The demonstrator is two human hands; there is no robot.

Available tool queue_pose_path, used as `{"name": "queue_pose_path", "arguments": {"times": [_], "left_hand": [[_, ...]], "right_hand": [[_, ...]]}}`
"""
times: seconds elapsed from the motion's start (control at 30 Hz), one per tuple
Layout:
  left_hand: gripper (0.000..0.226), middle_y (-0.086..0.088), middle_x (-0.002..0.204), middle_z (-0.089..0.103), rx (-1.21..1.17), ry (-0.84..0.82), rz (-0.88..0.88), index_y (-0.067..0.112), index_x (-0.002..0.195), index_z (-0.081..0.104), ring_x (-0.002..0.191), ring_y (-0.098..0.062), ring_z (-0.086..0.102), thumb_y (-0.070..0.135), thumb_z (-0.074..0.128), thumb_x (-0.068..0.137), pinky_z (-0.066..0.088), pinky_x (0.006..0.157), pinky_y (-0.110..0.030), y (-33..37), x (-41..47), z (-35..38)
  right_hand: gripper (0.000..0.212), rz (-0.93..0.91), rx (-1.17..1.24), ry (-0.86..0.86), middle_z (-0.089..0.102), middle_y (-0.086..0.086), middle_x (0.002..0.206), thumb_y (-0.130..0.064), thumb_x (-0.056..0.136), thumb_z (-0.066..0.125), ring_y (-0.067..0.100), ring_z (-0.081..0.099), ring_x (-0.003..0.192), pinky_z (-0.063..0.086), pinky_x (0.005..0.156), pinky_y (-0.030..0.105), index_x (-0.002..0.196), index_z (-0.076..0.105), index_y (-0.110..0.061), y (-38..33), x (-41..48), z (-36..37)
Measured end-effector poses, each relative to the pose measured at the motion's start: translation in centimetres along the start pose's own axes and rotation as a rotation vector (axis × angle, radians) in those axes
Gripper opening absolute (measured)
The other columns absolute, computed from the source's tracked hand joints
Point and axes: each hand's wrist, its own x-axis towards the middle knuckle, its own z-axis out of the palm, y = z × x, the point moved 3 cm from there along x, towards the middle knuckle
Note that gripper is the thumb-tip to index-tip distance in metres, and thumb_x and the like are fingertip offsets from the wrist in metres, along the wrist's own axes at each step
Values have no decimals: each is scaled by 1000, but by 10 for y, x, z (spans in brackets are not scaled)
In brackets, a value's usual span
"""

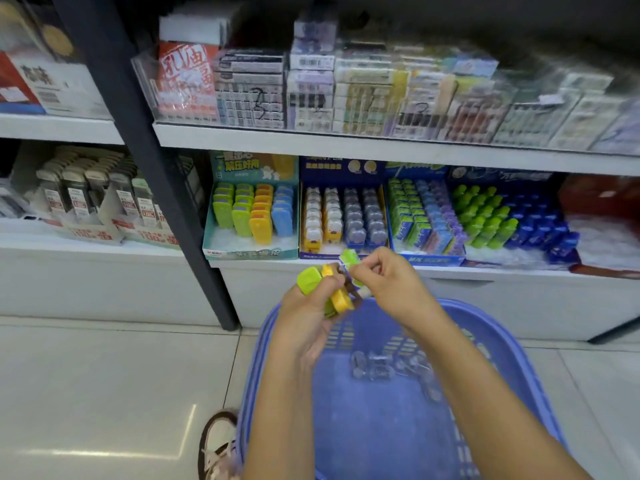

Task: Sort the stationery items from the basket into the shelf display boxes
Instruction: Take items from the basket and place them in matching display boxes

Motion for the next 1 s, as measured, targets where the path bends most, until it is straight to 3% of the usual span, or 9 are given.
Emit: {"name": "queue_pose_path", "arguments": {"times": [0.07,0.17,0.27,0.4,0.47,0.6,0.7,0.8,1.0], "left_hand": [[10,-9,75,71,-47,-9,-49,2,87,65,68,-18,71,0,55,88,59,60,-30,-13,0,15],[5,-8,69,69,-95,21,-82,5,83,61,68,-19,71,1,60,86,59,58,-30,-25,0,26],[5,-9,69,69,-123,20,-119,6,85,60,67,-19,71,6,58,89,59,58,-31,-30,3,31],[10,-14,74,69,-222,21,-193,4,92,59,69,-25,71,12,53,92,60,62,-37,-30,7,33],[14,-17,78,69,-265,-6,-211,1,94,58,73,-29,71,11,47,93,60,66,-43,-28,8,32],[16,-18,81,69,-250,-24,-211,-2,95,58,80,-31,70,0,42,91,59,64,-45,-26,9,29],[15,-17,82,69,-223,-21,-209,-2,97,58,81,-29,70,-2,44,91,60,65,-44,-26,10,26],[14,-17,84,69,-212,-15,-207,-2,98,58,82,-29,70,-3,46,91,60,66,-44,-27,12,24],[14,-18,85,69,-223,-13,-208,-2,100,58,79,-28,72,-4,47,91,60,65,-43,-26,13,21]], "right_hand": [[14,40,178,51,54,-2,62,-8,92,55,8,55,49,49,50,23,82,47,-14,6,1,-18],[11,84,303,128,46,-2,63,-8,94,46,7,39,45,33,44,15,92,50,-18,11,4,-50],[26,150,529,111,44,-3,64,-25,99,40,9,30,52,25,49,19,102,64,-16,17,12,-75],[19,132,757,145,47,6,76,-12,98,43,14,46,62,40,62,23,100,59,-1,14,23,-97],[8,50,583,143,54,7,88,-9,95,51,15,55,77,43,76,29,96,59,-8,11,28,-103],[9,-107,93,211,61,-5,83,-15,85,68,8,57,73,55,70,33,91,64,-20,0,43,-110],[21,-301,-206,246,55,-4,80,-9,82,70,9,53,70,50,65,15,95,57,-19,-10,55,-111],[21,-415,-351,194,55,-8,79,-7,83,69,2,55,67,43,58,4,95,56,-19,-13,65,-106],[15,-488,-595,152,61,-3,83,-10,83,69,9,56,77,42,67,13,96,62,-8,-3,73,-105]]}}
